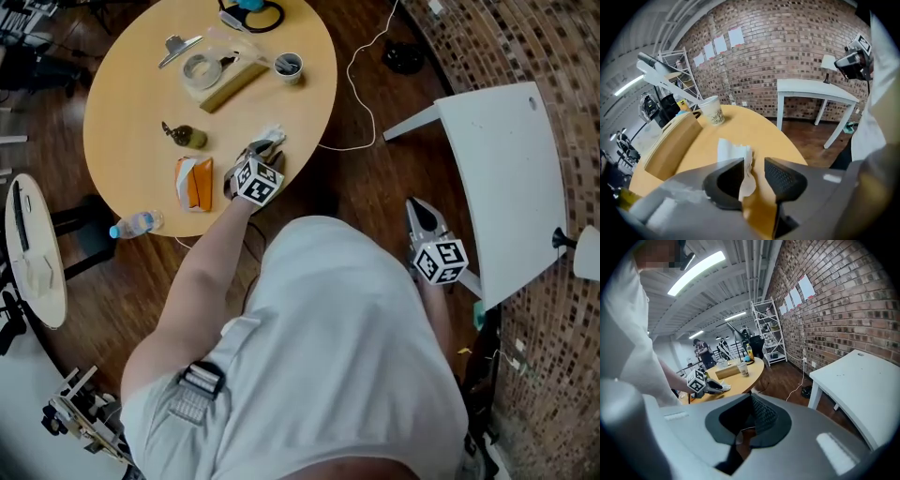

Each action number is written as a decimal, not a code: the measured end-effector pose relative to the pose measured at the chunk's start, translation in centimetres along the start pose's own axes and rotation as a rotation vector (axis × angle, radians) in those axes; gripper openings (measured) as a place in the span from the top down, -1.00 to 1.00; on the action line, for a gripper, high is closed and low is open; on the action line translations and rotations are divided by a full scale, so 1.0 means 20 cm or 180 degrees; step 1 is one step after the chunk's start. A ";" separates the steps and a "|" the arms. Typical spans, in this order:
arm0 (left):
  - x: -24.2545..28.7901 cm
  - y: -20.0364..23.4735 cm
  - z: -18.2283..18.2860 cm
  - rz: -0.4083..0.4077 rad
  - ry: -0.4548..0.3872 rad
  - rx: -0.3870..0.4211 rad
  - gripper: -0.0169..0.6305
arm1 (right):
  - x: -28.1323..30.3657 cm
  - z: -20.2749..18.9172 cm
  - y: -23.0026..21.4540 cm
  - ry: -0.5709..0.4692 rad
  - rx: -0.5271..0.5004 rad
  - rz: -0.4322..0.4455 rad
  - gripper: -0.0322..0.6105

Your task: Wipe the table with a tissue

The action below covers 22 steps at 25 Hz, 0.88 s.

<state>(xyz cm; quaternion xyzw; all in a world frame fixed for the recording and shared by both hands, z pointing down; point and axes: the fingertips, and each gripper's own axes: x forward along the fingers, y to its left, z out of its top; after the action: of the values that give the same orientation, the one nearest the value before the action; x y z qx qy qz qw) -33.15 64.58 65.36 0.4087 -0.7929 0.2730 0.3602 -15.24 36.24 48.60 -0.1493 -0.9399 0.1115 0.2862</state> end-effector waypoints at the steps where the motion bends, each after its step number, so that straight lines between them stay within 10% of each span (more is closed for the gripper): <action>1: 0.02 0.01 -0.01 0.0015 0.0039 -0.0041 0.46 | 0.00 0.00 0.00 0.0007 0.0014 -0.0014 0.87; 8: 0.07 0.21 -0.08 0.0210 0.0054 -0.0730 0.34 | 0.00 -0.02 -0.03 0.0085 0.0063 -0.0100 0.87; 13: 0.07 0.30 -0.10 0.0308 -0.0076 -0.1038 0.63 | 0.02 0.02 -0.04 0.0043 0.0087 -0.0114 0.87; 22: -0.05 0.22 0.03 -0.0099 -0.0537 -0.1743 0.74 | 0.08 0.02 -0.02 0.0088 0.0149 -0.0067 0.87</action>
<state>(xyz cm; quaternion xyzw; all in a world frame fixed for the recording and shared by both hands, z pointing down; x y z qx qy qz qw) -36.74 66.81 63.63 0.3297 -0.8579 0.0082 0.3941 -16.90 36.29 49.24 -0.1342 -0.9345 0.1284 0.3037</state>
